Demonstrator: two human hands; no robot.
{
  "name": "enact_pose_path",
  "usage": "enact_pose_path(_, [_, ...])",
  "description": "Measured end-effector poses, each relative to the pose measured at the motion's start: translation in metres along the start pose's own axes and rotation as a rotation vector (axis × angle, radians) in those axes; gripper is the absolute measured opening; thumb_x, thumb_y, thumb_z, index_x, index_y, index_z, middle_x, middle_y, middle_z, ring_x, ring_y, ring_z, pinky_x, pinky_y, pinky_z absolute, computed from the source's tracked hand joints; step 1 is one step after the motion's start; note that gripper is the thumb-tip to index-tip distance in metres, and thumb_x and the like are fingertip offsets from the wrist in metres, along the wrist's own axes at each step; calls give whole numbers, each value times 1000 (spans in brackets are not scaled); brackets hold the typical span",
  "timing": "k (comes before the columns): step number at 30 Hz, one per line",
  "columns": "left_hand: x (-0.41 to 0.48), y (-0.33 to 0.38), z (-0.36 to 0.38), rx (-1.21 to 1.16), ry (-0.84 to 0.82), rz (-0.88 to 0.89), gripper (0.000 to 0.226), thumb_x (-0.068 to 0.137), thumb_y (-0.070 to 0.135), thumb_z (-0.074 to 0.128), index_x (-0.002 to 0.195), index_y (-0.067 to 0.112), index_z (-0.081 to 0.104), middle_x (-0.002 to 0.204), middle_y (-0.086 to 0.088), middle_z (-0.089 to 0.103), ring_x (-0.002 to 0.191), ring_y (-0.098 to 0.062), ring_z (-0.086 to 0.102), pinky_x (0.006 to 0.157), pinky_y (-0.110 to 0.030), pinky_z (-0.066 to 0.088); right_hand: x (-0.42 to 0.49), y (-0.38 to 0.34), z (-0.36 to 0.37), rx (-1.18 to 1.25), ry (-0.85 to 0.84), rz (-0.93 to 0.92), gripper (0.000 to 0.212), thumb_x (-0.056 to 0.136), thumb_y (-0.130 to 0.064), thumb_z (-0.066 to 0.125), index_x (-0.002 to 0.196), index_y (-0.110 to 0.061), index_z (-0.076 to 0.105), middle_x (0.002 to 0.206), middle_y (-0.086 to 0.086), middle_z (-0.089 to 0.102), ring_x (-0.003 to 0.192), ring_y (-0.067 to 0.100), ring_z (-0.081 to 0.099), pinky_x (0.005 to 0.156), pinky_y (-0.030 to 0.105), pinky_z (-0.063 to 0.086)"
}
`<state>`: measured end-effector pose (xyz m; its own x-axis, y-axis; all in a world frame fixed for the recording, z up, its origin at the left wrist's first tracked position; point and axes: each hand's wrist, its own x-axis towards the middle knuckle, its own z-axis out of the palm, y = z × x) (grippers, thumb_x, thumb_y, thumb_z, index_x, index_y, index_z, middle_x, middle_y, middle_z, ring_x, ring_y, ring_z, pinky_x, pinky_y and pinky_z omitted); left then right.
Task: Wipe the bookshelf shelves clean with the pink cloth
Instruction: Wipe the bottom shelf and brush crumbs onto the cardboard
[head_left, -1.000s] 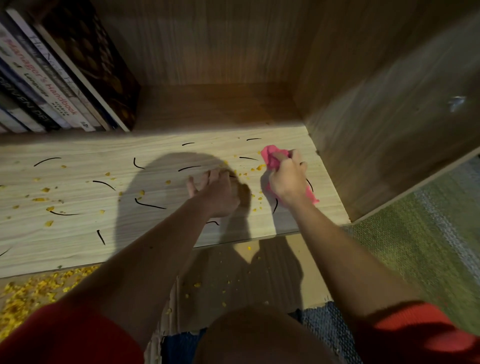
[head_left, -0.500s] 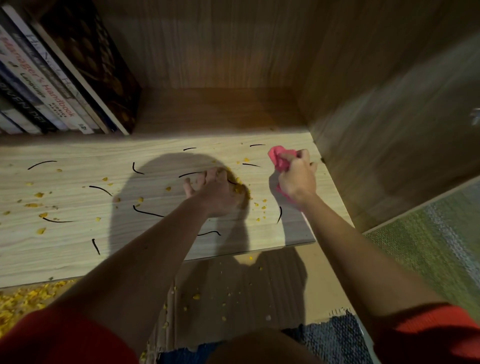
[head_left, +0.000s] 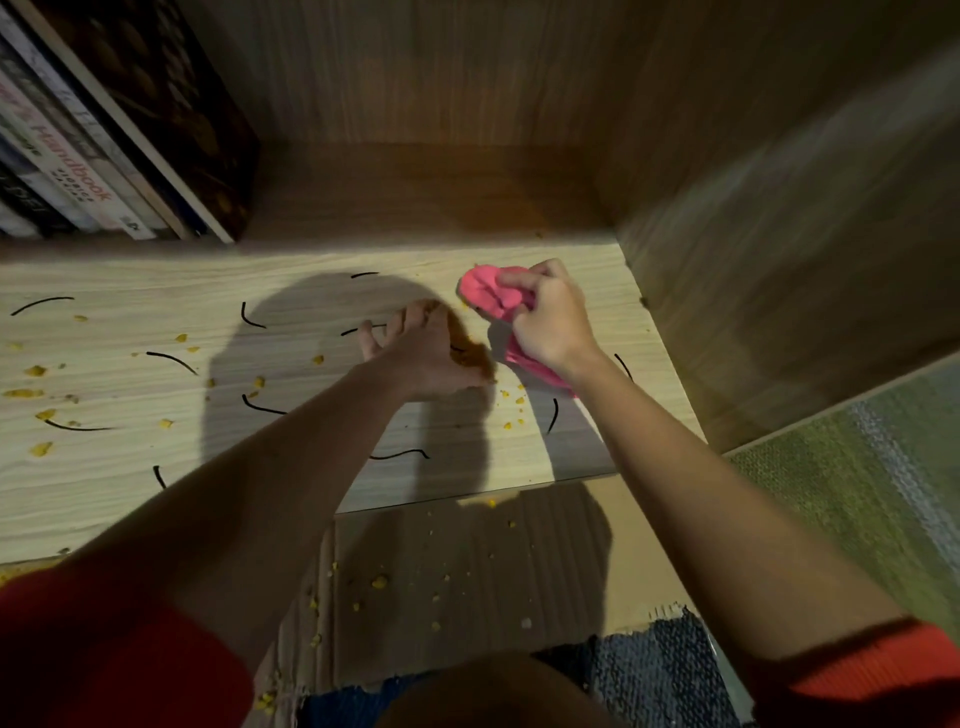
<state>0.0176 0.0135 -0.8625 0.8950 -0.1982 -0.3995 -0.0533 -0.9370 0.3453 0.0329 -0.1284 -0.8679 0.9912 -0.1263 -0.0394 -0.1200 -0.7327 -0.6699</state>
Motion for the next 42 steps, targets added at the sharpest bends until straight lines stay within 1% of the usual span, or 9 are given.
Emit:
enact_pose_path(5, [12, 6, -6, 36, -10, -16, 92, 82, 62, 52, 149, 14, 11, 157, -6, 6, 144, -26, 5, 112, -55, 0, 9, 8, -8, 48, 172, 98, 38, 91, -3, 49, 125, -17, 59, 124, 5, 42, 117, 26, 40, 103, 29, 33])
enact_pose_path(9, [19, 9, -15, 77, -28, -23, 93, 84, 63, 49, 150, 14, 6, 158, -5, 0, 145, -25, 1, 112, -55, -1, 22, 19, -24, -15, 250, 167, 43, 90, 1, 47, 127, -19, 57, 132, 5, 37, 122, 29, 36, 107, 34, 33])
enact_pose_path(15, [29, 4, -23, 119, -52, -37, 96, 83, 68, 44, 150, 14, 3, 159, -4, -3, 145, -23, -4, 112, -55, -3, 50, 27, -39, -185, 244, 267, 34, 94, -8, 47, 126, -12, 56, 149, 9, 22, 130, 38, 29, 105, 39, 31])
enact_pose_path(19, [35, -1, -21, 149, -68, -47, 101, 78, 75, 43, 151, 17, 4, 159, -2, -3, 145, -22, -7, 111, -56, -6, 74, 27, -34, -212, 215, 268, 35, 94, -7, 47, 128, -7, 53, 146, 12, 28, 129, 37, 29, 106, 39, 30])
enact_pose_path(25, [39, 0, -23, 159, -83, -54, 106, 77, 76, 43, 151, 15, -4, 158, -2, -9, 144, -19, -14, 110, -56, -12, 96, 9, -16, -180, 2, 117, 39, 90, -7, 47, 127, -16, 57, 130, 11, 55, 123, 29, 47, 106, 36, 35])
enact_pose_path(31, [36, -4, -31, 0, -153, -43, 92, 81, 69, 46, 151, 25, 6, 158, 1, -12, 144, -20, -17, 110, -56, -11, 73, -11, 4, -83, -154, -49, 45, 85, 2, 53, 125, -15, 60, 136, 7, 50, 124, 24, 47, 108, 28, 35])
enact_pose_path(36, [23, -34, -44, 28, -54, 48, 88, 69, 74, 46, 145, 36, 25, 153, 11, 24, 141, -22, 22, 112, -55, 2, 23, -14, 16, -36, -289, -214, 36, 88, 6, 45, 117, -4, 63, 126, 11, 48, 121, 23, 45, 106, 18, 28])
enact_pose_path(39, [10, -45, -50, 135, -146, 114, 66, 56, 81, 39, 117, 57, 43, 136, 10, 46, 129, -26, 41, 108, -59, 23, -12, -20, 19, 45, -350, -236, 40, 83, 19, 40, 111, 4, 64, 119, 16, 50, 116, 26, 49, 94, 9, 35])
enact_pose_path(42, [-11, -51, -44, 201, -216, 154, 80, 75, 71, 47, 144, 41, 21, 154, 4, 21, 143, -25, 12, 113, -58, 6, -31, -24, 16, 101, -220, -206, 38, 82, 19, 44, 111, 5, 64, 118, 16, 51, 110, 21, 50, 84, -4, 28])
